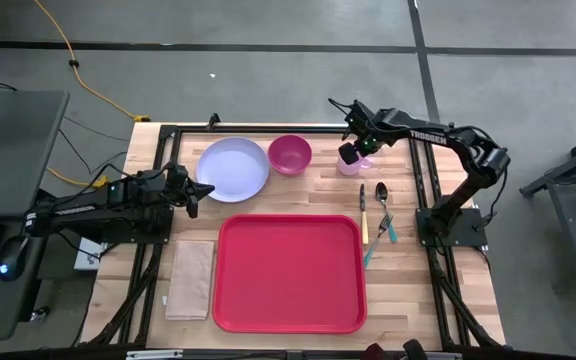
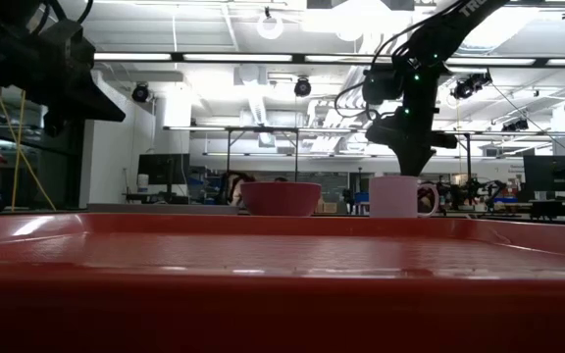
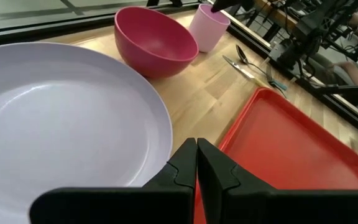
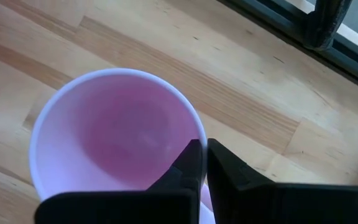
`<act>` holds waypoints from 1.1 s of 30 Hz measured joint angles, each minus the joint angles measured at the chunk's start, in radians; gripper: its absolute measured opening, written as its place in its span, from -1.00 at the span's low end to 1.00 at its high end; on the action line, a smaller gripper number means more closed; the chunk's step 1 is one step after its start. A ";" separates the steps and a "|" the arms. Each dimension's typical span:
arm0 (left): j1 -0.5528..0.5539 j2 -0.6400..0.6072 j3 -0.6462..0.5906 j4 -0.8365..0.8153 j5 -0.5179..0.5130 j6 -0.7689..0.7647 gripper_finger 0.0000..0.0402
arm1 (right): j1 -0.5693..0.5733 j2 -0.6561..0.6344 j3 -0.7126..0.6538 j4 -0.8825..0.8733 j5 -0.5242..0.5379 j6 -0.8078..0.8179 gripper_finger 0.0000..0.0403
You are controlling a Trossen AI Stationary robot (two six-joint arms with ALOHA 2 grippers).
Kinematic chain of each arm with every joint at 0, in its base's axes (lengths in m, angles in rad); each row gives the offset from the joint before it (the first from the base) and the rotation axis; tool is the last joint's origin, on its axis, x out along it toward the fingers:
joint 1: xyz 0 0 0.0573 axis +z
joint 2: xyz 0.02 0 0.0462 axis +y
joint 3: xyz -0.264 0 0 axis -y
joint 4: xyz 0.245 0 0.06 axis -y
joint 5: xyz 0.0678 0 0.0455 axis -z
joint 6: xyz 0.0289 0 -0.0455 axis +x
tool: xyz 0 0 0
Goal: Set up tray
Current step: Put the pink mug on the red serving tray
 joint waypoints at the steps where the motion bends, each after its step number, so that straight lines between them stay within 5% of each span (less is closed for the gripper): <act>1: 0.000 0.000 0.000 0.000 0.000 0.000 -0.78 | 0.002 0.000 0.000 0.000 0.000 0.000 -1.00; 20: 0.000 0.000 0.000 0.000 -0.001 0.002 -0.78 | 0.041 0.001 0.132 -0.088 -0.006 0.001 -1.00; 33: 0.000 0.000 0.000 0.000 -0.002 0.002 -0.78 | 0.085 0.001 0.132 -0.097 -0.137 0.046 -1.00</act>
